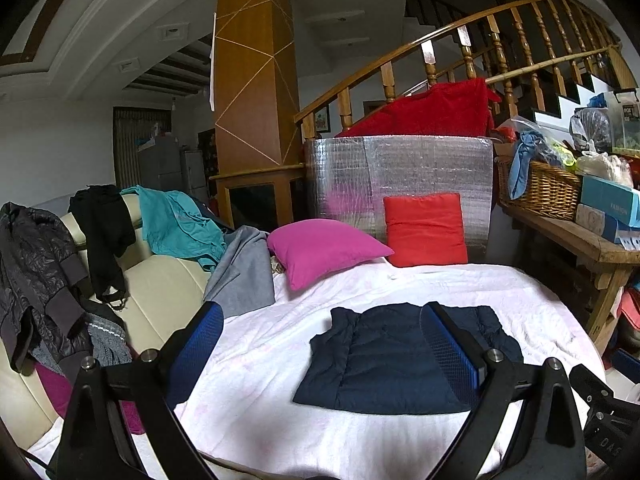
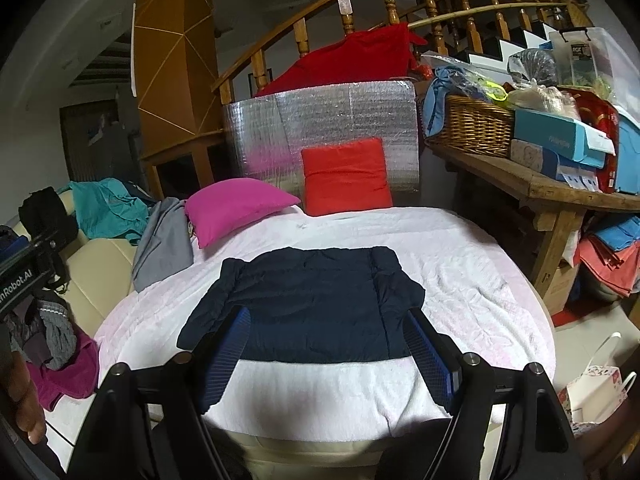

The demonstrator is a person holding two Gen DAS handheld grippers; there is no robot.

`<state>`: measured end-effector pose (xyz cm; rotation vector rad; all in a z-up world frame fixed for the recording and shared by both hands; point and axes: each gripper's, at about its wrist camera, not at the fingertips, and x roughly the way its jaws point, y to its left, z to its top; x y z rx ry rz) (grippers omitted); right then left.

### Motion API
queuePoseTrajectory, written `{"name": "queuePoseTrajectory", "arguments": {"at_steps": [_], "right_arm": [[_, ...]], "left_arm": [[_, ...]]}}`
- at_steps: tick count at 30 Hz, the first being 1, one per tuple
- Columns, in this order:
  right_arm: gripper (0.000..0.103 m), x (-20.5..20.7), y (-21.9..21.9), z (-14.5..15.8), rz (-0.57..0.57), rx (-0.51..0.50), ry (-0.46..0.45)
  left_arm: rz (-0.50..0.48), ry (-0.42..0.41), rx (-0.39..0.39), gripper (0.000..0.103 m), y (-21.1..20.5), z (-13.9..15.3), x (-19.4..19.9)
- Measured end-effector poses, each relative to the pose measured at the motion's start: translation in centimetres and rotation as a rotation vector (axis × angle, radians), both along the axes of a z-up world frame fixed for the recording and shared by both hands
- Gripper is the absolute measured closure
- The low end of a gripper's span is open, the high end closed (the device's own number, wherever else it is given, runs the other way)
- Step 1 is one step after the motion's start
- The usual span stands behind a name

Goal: Fold large clothes

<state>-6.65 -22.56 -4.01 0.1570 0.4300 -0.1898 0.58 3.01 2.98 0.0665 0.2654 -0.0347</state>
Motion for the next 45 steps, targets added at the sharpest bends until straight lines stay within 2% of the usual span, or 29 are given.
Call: {"name": "queuePoseTrajectory", "arguments": {"at_steps": [17, 23, 36, 45], "right_arm": [[0.021, 0.2, 1.1, 2.1, -0.007, -0.034, -0.017], [0.021, 2.0, 1.2, 2.4, 0.011, -0.044, 0.007], [0.021, 5.9, 0.2, 1.8, 0.059, 0.012, 0.014], [0.021, 8.5, -1.6, 1.1, 0.021, 0.020, 0.046]], "left_arm": [[-0.018, -0.034, -0.036, 0.004, 0.9, 1.5, -0.1], [-0.008, -0.032, -0.044, 0.004, 0.6, 2.1, 0.9], [0.015, 0.005, -0.011, 0.004, -0.4, 1.6, 3.7], [-0.023, 0.031, -0.017, 0.004, -1.9, 1.0, 6.8]]}}
